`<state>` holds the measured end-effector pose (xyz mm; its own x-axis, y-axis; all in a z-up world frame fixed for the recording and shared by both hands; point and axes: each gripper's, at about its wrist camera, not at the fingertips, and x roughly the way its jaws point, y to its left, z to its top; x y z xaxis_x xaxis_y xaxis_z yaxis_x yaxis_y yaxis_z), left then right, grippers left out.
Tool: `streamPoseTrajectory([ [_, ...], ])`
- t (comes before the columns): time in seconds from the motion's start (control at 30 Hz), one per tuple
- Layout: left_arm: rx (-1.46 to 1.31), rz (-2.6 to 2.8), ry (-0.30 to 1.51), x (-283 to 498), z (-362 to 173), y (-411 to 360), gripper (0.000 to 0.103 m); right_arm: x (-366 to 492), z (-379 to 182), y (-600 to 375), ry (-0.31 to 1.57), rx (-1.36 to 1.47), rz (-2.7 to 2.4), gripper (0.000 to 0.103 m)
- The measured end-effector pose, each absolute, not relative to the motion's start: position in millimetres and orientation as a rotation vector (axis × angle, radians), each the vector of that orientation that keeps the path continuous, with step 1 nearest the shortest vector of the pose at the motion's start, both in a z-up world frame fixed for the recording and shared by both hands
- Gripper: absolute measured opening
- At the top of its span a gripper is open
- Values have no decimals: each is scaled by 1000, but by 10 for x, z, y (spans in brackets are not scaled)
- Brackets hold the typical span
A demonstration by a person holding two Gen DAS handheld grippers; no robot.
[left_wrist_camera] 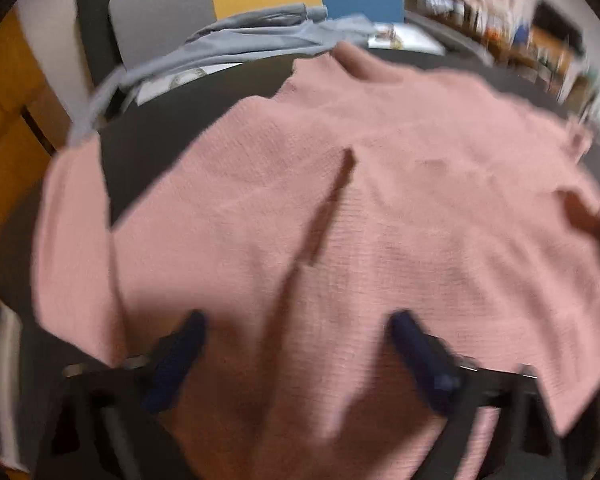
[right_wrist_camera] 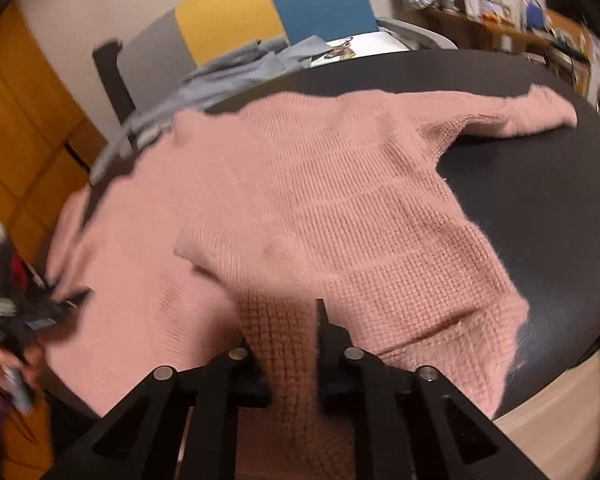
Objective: Fold clothes
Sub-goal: 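Lay the sleeve flat with the left tool while the right tool smooths the body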
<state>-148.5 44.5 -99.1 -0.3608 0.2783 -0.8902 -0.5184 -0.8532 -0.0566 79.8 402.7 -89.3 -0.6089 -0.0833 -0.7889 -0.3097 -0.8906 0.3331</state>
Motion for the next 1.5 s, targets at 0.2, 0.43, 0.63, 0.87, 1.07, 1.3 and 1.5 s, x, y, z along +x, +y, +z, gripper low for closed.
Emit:
streamPoseTrajectory([
  [0.2, -1332, 2268, 56, -1549, -433, 220, 6, 790, -360, 4058, 839, -1158, 2748, 12],
  [0.43, -1141, 2263, -58, -1380, 306, -195, 6, 777, 229, 3862, 949, -1075, 2961, 12],
  [0.63, -1275, 2157, 99, -892, -198, -314, 6, 895, -94, 3607, 976, -1333, 2904, 14],
  [0.87, -1351, 2028, 252, -235, -819, -444, 7, 1018, -740, 3539, 1026, -1571, 2680, 19],
  [1.07, -1339, 1998, 193, -110, -803, -810, 12, 1232, -905, 3662, 1030, -1598, 2621, 19],
  [1.3, -1321, 2123, 289, -212, -679, -1301, 33, 1521, -774, 3931, 993, -1644, 2511, 30],
  [1.5, -1325, 2391, 324, -605, -514, -1455, 33, 1583, -206, 4168, 879, -1392, 2594, 31],
])
